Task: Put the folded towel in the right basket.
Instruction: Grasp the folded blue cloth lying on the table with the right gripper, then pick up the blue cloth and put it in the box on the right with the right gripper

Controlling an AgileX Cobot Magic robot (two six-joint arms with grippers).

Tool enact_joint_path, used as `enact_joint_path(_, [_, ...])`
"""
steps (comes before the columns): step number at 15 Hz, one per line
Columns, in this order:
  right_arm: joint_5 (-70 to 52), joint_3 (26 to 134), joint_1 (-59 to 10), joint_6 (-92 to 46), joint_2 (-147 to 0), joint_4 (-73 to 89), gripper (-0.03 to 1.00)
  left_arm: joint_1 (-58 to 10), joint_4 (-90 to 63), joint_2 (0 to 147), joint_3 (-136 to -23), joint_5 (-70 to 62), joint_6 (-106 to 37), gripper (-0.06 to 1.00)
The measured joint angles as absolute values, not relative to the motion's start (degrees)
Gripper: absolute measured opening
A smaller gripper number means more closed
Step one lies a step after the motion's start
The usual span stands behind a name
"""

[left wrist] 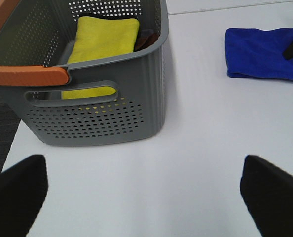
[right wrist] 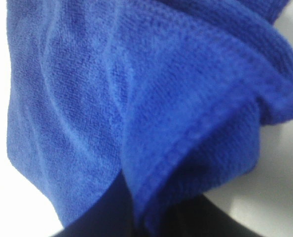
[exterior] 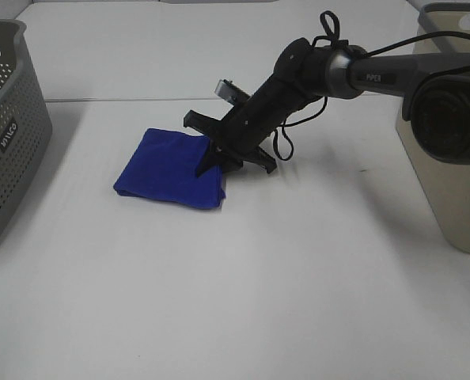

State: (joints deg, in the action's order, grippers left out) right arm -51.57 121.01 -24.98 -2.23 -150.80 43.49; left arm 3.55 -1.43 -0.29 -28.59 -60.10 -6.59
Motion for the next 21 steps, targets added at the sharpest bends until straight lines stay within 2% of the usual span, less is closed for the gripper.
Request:
enact_joint_path(4, [-57.0, 126.7, -24.9, -2.1, -152.5, 42.1, 0.11, 3.6, -1.4, -0.3, -28.6, -60.1, -6.6, 0.99])
enact_joint_path(6, [-66.0, 135.6, -23.8, -0.9, -153.2, 42.8, 0.11, 3.6, -1.4, -0.3, -28.6, -60.1, -6.6, 0.99])
enact_joint_path(9, [-68.9, 150.4, -21.0, 2.8, -151.8, 43.1, 0.11, 3.6, -1.3, -0.3, -28.6, -60.1, -6.3, 0.99])
enact_joint_path(10, [-69.0, 156.8, -18.0, 4.4, -149.0, 42.8, 0.11, 3.6, -1.1, -0.3, -28.6, -60.1, -6.1, 0.99])
enact_joint_path(11, [-69.0, 158.4, -15.5, 4.9, -146.1, 42.7, 0.11, 3.6, -1.1, -0.3, -28.6, -60.1, -6.0, 0.99])
enact_joint_path(16, [-69.3, 156.3, -1.2, 5.2, -130.6, 30.1, 0.11, 3.6, -1.0, -0.3, -28.6, -60.1, -5.9, 0.99])
enact_joint_path(20, [-69.4, 141.9, 5.6, 3.7, -118.5, 13.3, 0.11, 3.6, -1.0, -0.3, -28.6, -60.1, -5.9, 0.99])
enact_joint_path(21, [-69.8, 133.7, 7.6, 3.7, -113.8, 7.0, 0.11, 3.6, -1.0, -0.3, -28.6, -60.1, -5.9, 0.99])
